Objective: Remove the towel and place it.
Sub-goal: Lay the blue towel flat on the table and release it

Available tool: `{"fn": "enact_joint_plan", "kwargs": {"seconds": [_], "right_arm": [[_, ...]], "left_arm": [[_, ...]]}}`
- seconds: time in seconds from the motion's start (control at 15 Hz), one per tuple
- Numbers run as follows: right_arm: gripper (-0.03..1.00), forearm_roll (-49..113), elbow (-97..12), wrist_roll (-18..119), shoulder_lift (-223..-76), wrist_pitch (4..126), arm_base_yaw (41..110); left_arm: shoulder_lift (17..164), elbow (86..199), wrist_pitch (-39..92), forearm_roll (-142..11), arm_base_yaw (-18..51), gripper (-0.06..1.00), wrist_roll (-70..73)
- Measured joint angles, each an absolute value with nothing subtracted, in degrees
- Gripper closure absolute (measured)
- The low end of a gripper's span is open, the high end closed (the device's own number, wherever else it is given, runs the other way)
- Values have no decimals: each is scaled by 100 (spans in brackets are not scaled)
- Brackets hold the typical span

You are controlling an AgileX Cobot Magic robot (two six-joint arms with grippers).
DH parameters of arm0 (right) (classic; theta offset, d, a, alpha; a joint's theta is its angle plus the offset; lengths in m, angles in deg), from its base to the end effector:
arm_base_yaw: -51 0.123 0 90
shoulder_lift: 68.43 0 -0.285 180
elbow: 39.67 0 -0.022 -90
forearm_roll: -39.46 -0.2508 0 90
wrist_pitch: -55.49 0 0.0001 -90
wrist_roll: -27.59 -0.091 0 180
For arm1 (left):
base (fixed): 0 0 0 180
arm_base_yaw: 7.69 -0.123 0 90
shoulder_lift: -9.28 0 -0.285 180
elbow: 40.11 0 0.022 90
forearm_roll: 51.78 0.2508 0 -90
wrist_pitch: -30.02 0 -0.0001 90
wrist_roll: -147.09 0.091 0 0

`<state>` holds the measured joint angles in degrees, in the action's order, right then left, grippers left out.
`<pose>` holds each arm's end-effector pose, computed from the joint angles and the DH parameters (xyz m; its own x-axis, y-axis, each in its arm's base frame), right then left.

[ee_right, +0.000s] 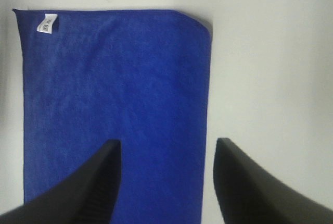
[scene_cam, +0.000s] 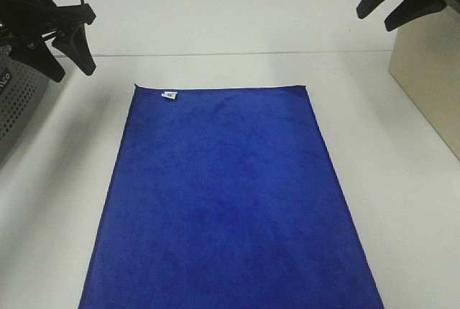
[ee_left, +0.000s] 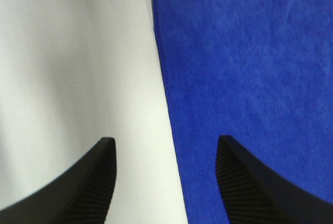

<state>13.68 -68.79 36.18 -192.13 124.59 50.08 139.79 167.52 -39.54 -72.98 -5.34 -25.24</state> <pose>0.4366 0.0300 0.2831 -0.9509 0.0342 -0.3076 -0.0939 0.9152 0.3920 0.4460 -0.0492 0.2206 -0.9872 0.0398 -0.1546 0.0902 0.9379 -0.3349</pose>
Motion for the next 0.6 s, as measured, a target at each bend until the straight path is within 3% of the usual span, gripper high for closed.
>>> {"fn": "enact_joint_plan", "kwargs": {"seconds": [0.6], "right_arm": [[43, 938, -8289, 4151, -21224, 12424, 5008]], "left_arm": [[15778, 18471, -3656, -8009, -551, 40, -2535]]}}
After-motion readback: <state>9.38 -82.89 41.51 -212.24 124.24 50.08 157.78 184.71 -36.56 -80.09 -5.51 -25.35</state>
